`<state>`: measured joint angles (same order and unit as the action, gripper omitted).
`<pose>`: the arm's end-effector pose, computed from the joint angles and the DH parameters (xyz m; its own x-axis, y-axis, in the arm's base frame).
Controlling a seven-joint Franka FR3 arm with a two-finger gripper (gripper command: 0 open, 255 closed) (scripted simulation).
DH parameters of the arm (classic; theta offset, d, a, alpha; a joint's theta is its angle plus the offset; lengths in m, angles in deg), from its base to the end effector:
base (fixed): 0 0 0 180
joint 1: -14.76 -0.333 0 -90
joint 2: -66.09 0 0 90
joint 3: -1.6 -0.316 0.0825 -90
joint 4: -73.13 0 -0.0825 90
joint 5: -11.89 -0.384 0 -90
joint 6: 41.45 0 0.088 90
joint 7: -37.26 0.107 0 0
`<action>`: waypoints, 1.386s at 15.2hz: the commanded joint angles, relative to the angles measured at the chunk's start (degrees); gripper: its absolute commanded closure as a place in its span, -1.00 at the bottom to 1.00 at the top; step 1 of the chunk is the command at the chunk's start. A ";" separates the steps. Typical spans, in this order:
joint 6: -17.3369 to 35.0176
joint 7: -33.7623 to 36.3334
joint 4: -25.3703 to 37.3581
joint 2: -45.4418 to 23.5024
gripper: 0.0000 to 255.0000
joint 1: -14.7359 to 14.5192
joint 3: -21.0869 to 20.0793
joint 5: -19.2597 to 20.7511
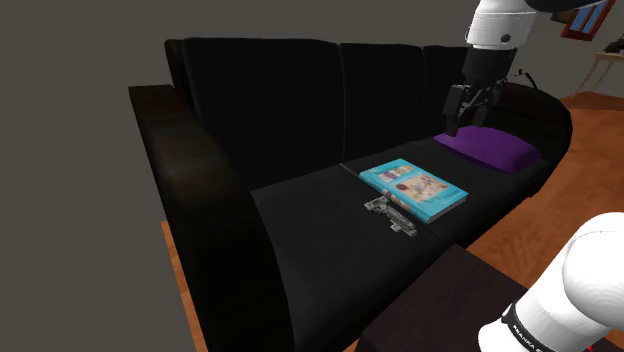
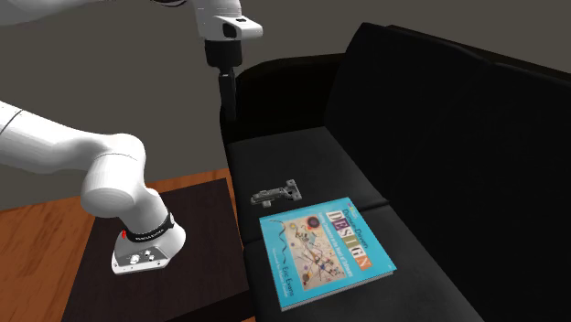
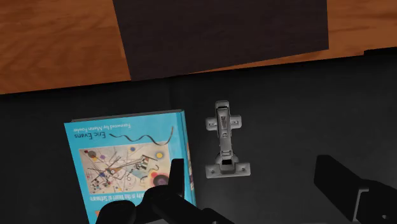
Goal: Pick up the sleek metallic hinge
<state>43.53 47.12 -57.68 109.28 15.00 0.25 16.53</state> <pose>0.3072 -0.0008 0.6077 0.9858 -0.1653 -0.0285 -0.1616 -0.9814 0.1033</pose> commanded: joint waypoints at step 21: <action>43.47 -2.77 -19.83 -23.05 -1.00 -0.16 3.96 1.01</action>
<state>83.99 44.13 -77.21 88.82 15.06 4.30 17.64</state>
